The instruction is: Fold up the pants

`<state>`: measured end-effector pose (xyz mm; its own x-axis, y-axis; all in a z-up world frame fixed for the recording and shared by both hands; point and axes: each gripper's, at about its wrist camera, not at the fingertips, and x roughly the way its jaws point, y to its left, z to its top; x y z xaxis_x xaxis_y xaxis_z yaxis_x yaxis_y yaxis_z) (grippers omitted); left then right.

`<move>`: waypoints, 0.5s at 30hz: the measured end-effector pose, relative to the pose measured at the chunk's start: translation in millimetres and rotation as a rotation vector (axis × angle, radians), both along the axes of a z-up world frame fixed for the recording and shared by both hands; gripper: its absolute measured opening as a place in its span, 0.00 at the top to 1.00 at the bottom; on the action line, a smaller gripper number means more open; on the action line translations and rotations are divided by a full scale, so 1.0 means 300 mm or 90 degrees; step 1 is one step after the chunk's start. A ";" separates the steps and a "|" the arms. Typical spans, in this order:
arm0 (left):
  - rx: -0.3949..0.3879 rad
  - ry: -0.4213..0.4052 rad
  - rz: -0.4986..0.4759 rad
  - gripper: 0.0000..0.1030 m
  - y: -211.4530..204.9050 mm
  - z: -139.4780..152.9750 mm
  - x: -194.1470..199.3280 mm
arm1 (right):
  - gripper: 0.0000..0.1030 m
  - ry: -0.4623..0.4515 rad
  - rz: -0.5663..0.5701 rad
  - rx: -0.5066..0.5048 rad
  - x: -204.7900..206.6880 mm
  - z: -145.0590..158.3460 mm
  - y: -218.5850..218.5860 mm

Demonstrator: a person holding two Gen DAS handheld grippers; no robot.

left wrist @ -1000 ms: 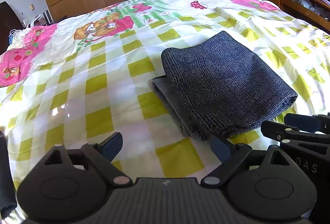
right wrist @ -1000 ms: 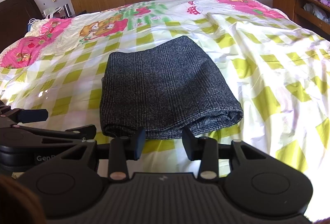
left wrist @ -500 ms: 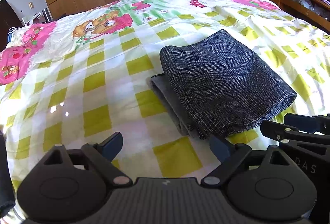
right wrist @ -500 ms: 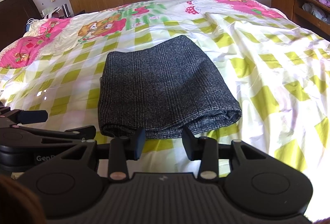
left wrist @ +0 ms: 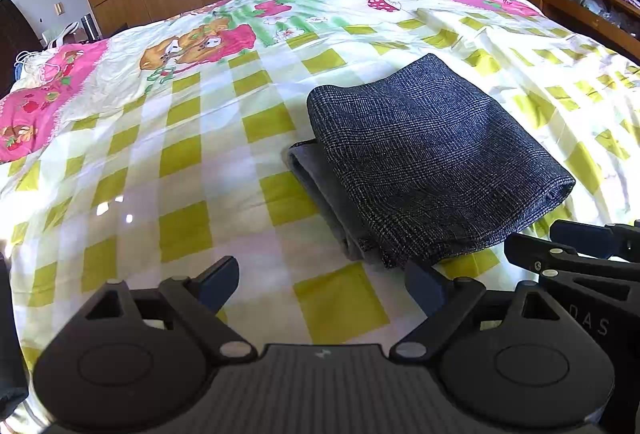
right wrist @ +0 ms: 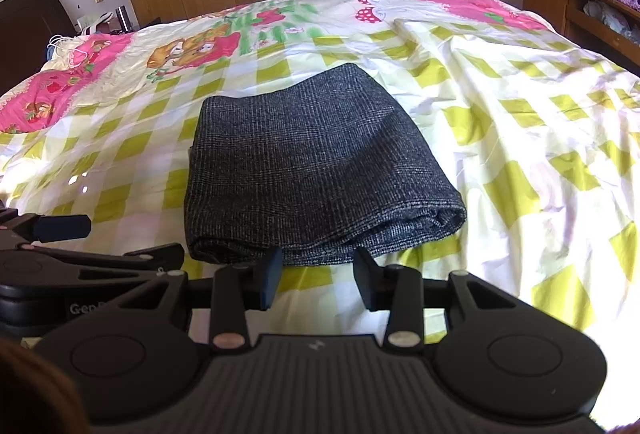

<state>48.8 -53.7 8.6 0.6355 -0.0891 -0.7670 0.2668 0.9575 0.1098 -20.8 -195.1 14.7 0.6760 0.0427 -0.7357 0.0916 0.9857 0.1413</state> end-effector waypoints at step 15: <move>0.004 -0.015 -0.007 0.03 -0.017 0.011 -0.012 | 0.62 -0.039 -0.027 0.010 -0.024 0.016 -0.011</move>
<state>45.3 -58.7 12.1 0.6521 -0.0911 -0.7526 0.2742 0.9539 0.1221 -28.0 -198.3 19.4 0.7214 0.0241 -0.6921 0.1243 0.9787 0.1636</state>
